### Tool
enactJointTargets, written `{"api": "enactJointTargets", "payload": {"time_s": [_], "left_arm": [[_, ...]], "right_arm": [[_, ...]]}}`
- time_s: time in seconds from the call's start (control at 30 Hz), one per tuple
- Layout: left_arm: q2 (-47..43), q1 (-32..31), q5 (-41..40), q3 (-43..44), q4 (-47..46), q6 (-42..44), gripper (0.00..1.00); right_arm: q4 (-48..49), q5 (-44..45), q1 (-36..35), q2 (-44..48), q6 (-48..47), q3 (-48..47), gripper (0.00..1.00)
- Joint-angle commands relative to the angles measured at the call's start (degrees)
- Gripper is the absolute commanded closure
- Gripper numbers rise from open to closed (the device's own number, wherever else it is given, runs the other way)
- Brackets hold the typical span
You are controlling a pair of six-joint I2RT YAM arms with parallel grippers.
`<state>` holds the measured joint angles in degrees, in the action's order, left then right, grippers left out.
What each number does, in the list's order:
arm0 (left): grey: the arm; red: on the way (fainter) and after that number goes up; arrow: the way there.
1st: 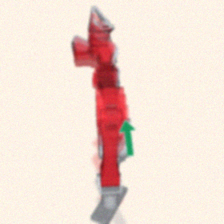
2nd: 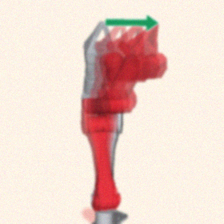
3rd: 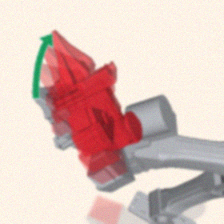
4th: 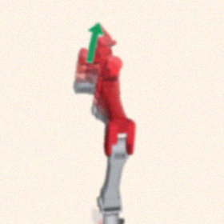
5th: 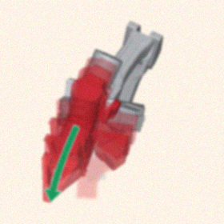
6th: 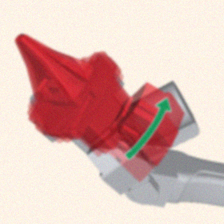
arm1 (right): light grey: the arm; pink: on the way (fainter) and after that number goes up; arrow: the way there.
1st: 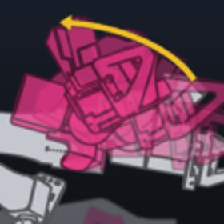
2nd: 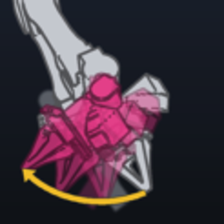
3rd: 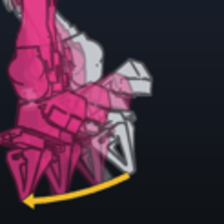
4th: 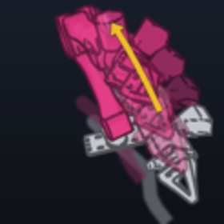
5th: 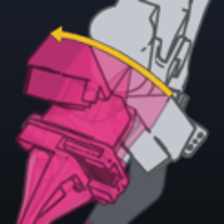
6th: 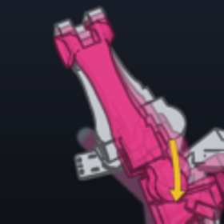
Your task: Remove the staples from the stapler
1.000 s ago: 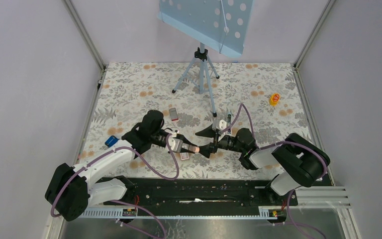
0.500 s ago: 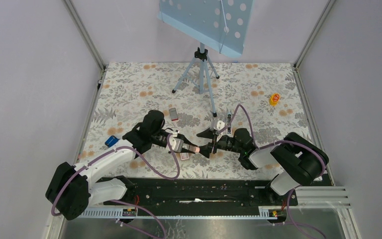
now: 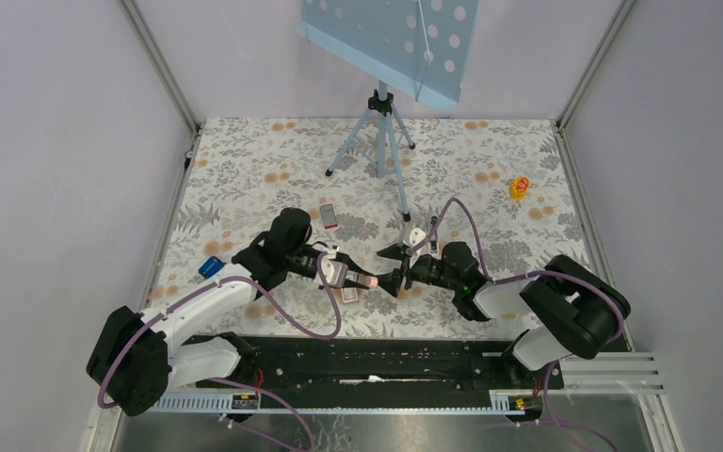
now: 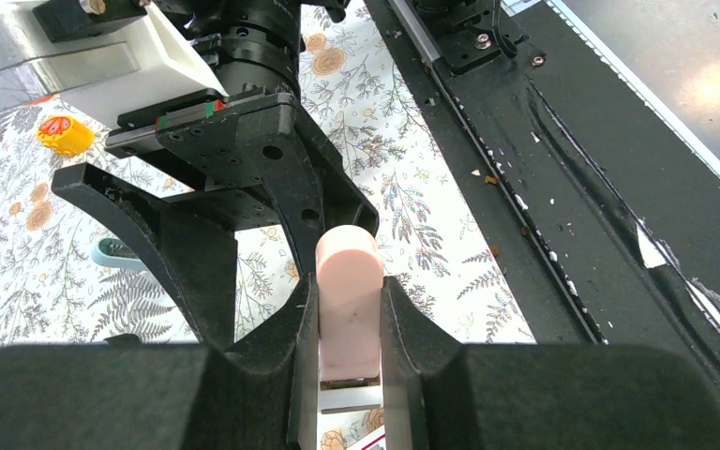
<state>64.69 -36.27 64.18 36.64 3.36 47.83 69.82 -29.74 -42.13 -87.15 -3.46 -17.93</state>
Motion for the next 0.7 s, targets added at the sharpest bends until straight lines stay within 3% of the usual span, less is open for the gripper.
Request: {"api": "enactJointTargets", "payload": {"time_s": [0.0,0.4,0.67], "left_arm": [[0.3,0.1,1.4,1.6,-0.5,1.7,1.00],[1.1,0.1,-2.2,2.0,1.4,2.5,1.00],[1.2,0.1,-4.6,2.6,1.6,1.0,1.00]], "right_arm": [[-3.3,3.1,0.1,3.5,-4.1,-0.5,0.26],[-8.7,6.8,0.1,12.1,-5.2,2.1,0.26],[-14.3,13.7,0.1,19.9,0.3,4.9,0.25]]}}
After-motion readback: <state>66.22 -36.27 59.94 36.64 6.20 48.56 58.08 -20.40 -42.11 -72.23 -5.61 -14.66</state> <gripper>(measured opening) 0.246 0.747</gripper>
